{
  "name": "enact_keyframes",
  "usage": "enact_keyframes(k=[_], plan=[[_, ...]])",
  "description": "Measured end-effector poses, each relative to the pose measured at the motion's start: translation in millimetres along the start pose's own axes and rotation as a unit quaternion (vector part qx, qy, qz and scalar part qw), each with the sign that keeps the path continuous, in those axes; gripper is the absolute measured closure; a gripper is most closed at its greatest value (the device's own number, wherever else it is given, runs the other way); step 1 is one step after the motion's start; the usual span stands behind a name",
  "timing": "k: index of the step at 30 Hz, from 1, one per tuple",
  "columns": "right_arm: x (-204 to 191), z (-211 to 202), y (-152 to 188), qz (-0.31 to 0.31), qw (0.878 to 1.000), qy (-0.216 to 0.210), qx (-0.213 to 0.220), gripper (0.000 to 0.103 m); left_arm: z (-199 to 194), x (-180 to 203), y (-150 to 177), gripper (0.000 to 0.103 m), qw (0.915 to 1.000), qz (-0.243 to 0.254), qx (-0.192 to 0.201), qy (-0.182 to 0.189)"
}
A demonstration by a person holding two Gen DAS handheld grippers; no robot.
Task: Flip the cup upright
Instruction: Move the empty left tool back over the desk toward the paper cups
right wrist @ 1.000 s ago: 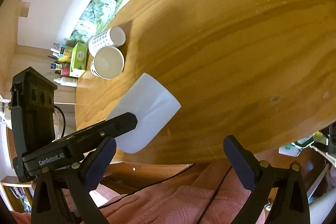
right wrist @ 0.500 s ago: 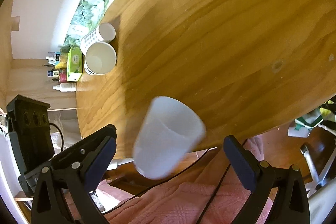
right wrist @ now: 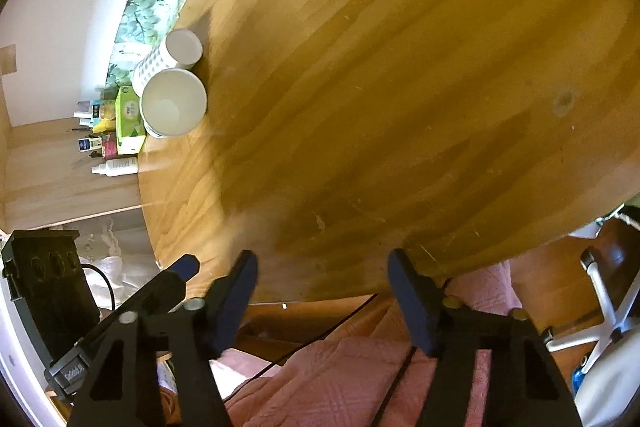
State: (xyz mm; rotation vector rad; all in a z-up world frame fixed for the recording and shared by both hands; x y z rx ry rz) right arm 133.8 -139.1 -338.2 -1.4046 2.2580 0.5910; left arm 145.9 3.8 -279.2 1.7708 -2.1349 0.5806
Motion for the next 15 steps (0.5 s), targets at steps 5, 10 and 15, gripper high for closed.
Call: enact_keyframes(k=[5,10,15], plan=[[-1,-6,-6,-0.005,1.000,-0.001,0.011,0.050,-8,-3,1,0.029,0.9998,0.011,0.014,-0.013],[-9,-8,-8,-0.029,0.999,0.006,0.021,0.050,-13,-7,6,0.029,0.9992,0.018,0.023,-0.028],[-19,-11,-6,-0.062,0.997,0.013,0.032,0.050,-10,-3,5,0.029,0.9990,0.015,0.027,-0.032]])
Point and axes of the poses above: each gripper's, at about its wrist camera, not at the fingertips, and z roughly the way its jaws point, x to its right, y to its underside, the point moved 9 cm from there along z, roughly the way its jaws point
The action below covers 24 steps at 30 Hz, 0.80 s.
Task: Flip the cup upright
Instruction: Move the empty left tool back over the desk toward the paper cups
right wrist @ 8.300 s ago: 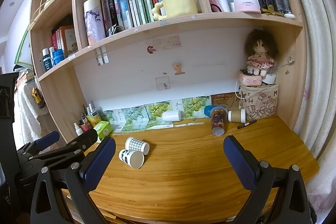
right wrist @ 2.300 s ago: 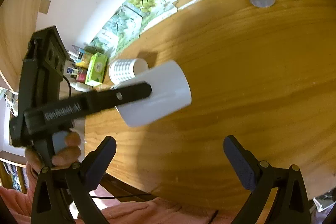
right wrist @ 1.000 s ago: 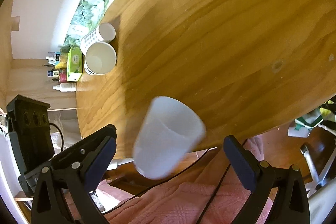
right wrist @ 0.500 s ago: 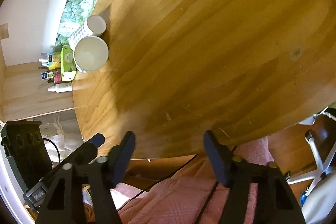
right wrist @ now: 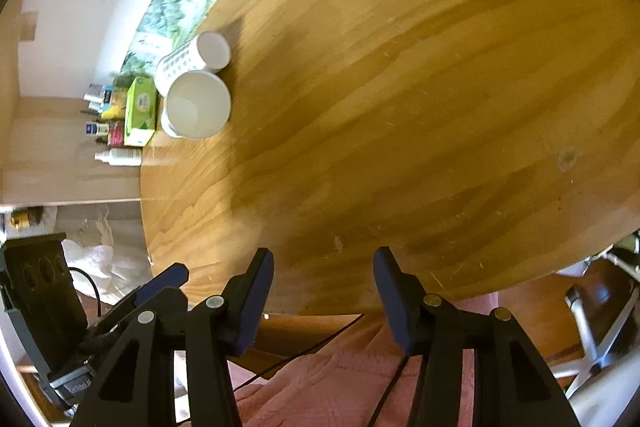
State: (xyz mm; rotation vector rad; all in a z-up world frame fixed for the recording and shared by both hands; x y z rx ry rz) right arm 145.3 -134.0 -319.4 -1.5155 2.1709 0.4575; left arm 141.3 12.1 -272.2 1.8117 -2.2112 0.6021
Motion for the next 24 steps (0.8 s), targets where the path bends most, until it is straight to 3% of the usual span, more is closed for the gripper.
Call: enact_keyframes(k=[10,18,24], plan=[[-4,-9,2,-0.023,0.999,0.016,0.026,0.050,1,5,3,0.029,0.9998,0.010,0.006,-0.013],[-8,-22,3,-0.051,0.996,0.047,0.057,0.050,-4,10,1,0.029,0.9992,0.009,0.032,-0.022],[-9,-32,-2,-0.076,0.992,0.069,0.078,0.041,-6,10,5,0.029,0.9986,-0.004,0.044,-0.030]])
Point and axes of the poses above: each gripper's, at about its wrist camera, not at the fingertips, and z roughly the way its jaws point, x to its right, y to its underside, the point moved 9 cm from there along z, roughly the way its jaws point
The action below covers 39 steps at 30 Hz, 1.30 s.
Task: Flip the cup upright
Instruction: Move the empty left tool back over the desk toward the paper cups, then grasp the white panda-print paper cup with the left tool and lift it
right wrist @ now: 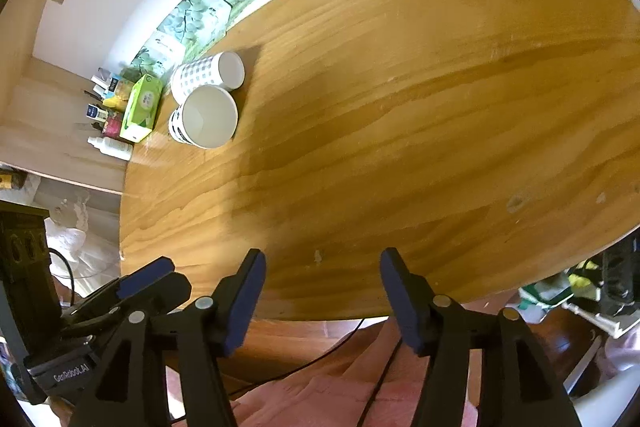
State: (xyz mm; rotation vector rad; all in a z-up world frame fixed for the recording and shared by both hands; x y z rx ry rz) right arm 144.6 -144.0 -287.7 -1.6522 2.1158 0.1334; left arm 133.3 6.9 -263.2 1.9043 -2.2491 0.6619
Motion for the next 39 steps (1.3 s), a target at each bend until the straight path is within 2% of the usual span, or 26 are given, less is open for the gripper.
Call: enact_keyframes(k=[6,14,17,21,26,29,32,39], plan=[[-4,-5,-7,-0.040,0.999,0.014,0.020,0.033,-4,-2,3,0.029,0.9995,-0.025,0.016,-0.011],[-13,-10,-9,-0.084,0.996,-0.006,0.027,0.030,-10,-5,-2,0.029,0.9977,-0.043,0.040,-0.033],[-16,-15,-14,-0.095,0.995,-0.015,0.035,0.028,-15,-8,-8,0.029,0.9970,-0.028,0.050,-0.051],[-22,-21,-19,-0.115,0.992,-0.020,0.046,0.025,-23,-12,-23,0.029,0.9933,0.026,0.058,-0.097],[-24,-22,-28,-0.122,0.991,-0.028,0.050,0.022,-27,-25,-49,0.029,0.9780,0.118,0.051,-0.164],[-27,-19,-33,-0.118,0.991,-0.034,0.048,0.022,-26,-31,-59,0.029,0.9692,0.156,0.042,-0.186],[-28,-17,-40,-0.111,0.992,-0.042,0.049,0.021,-23,-34,-71,0.029,0.9569,0.203,0.028,-0.205],[-31,-7,-57,-0.096,0.993,-0.056,0.051,0.021,-7,-37,-95,0.029,0.9070,0.333,-0.008,-0.257]])
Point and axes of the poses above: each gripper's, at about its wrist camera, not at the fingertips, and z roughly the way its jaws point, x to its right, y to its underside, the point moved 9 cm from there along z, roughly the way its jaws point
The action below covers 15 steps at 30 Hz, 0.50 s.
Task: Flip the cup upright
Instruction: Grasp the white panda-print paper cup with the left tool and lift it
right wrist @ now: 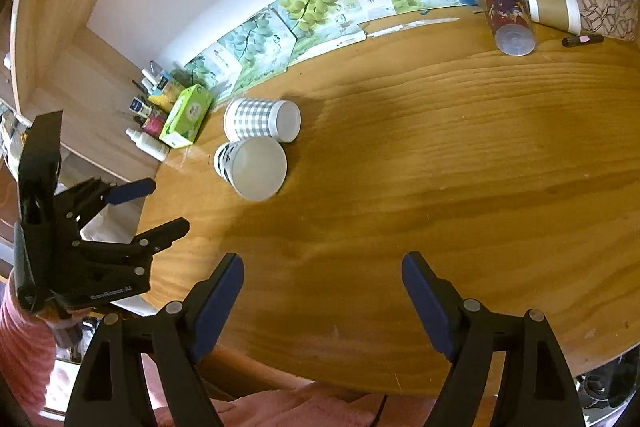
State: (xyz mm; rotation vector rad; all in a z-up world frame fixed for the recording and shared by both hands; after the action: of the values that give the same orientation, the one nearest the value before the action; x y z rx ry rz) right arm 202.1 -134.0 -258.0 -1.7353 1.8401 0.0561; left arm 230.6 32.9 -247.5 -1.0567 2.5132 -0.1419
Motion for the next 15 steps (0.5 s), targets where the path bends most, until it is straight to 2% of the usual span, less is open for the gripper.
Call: enact_keyframes(k=[6,15], plan=[[2,11,-10,0.018,1.000,-0.004,0.005,0.021,24,-5,-10,0.022,0.9955,0.091,-0.023,-0.013],[3,24,-14,0.043,0.999,-0.010,0.003,0.020,59,-7,-18,0.020,0.9777,0.206,-0.037,-0.021]])
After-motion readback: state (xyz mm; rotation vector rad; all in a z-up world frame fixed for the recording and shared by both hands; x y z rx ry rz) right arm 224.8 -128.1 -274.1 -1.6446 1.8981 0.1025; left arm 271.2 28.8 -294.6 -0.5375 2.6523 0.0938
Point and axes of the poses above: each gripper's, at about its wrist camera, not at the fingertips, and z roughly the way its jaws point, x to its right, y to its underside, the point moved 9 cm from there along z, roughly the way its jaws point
